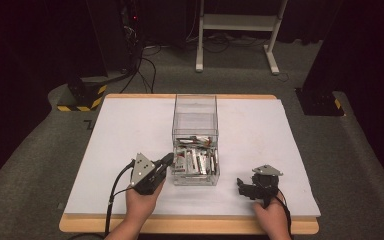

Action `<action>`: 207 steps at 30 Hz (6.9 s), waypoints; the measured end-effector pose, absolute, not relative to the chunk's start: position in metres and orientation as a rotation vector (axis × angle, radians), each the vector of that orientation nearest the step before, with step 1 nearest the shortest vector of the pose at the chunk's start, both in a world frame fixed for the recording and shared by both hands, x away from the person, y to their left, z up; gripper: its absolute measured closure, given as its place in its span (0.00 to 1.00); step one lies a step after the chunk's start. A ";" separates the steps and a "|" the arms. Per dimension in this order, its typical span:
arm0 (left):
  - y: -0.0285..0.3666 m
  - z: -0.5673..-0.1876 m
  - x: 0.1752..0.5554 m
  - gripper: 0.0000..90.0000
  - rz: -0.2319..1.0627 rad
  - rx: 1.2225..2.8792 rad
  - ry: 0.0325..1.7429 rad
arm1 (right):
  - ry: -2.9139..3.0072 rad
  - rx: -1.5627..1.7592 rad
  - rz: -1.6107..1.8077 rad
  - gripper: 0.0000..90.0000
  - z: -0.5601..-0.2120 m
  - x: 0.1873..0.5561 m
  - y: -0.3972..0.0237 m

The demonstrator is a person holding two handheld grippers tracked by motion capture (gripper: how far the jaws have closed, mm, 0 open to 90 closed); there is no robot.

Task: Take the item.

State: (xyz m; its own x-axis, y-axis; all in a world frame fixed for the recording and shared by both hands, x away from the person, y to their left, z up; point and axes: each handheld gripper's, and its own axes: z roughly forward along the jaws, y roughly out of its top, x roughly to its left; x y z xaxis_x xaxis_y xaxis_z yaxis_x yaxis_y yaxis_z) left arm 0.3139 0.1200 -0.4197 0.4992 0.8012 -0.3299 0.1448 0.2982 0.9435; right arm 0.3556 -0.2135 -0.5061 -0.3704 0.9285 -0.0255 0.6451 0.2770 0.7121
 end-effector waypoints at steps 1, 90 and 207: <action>0.120 -0.419 0.313 1.00 0.544 1.209 0.981 | 2.113 1.415 0.863 0.12 -0.506 0.356 -0.214; 0.216 -0.407 0.298 1.00 0.714 1.037 1.110 | 2.112 1.421 0.866 0.12 -0.506 0.356 -0.214; 0.217 -0.479 0.405 0.74 0.527 1.278 1.329 | 2.116 1.422 0.870 0.12 -0.506 0.356 -0.214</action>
